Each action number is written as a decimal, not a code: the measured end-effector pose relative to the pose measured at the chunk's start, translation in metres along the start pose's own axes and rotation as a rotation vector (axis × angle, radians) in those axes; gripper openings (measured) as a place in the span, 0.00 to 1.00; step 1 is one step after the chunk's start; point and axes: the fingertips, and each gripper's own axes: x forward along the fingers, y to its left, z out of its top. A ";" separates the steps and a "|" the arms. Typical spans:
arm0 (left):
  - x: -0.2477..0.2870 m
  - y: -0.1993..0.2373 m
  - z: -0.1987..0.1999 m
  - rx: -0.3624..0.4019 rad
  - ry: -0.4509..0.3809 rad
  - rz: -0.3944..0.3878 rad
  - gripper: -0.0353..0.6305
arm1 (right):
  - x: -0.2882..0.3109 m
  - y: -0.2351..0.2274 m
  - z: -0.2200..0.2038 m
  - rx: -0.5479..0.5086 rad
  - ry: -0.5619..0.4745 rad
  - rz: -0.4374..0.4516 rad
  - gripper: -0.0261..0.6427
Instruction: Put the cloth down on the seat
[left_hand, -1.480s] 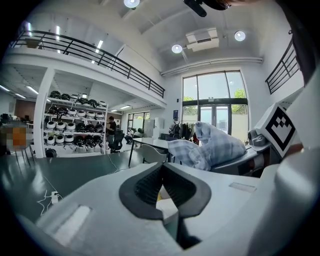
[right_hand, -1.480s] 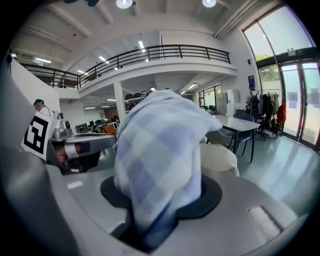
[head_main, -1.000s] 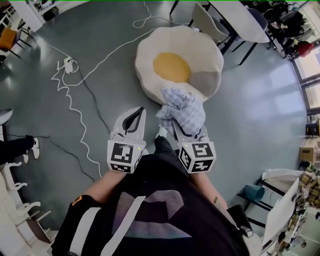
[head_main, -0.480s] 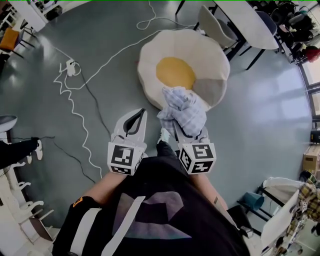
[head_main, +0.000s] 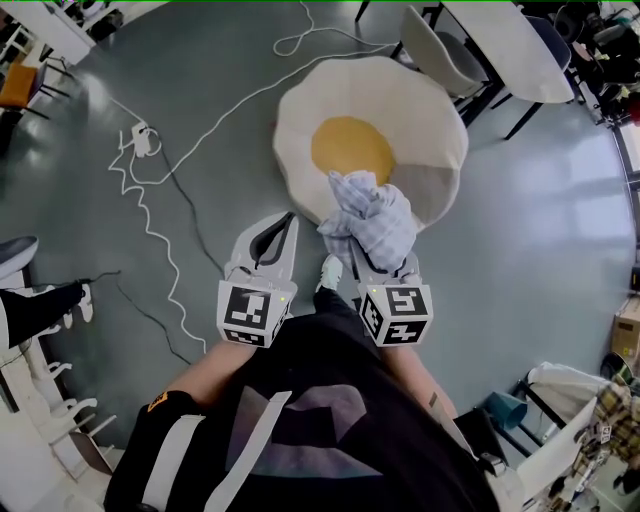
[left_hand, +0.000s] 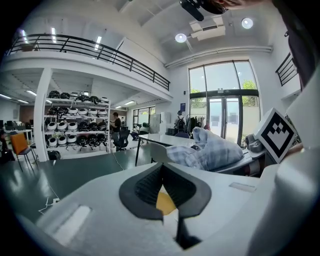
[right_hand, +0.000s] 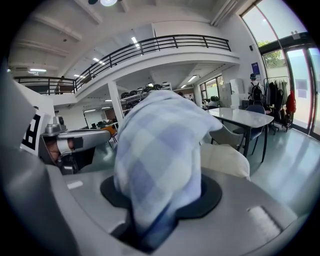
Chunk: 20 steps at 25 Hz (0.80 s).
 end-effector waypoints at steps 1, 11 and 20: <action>0.009 0.000 0.002 0.001 0.002 0.000 0.05 | 0.005 -0.005 0.003 -0.002 0.004 0.005 0.34; 0.076 -0.004 0.025 0.024 0.010 0.023 0.05 | 0.041 -0.054 0.034 -0.016 -0.001 0.045 0.34; 0.101 0.000 0.037 0.054 0.007 0.026 0.05 | 0.054 -0.076 0.046 0.001 -0.012 0.032 0.34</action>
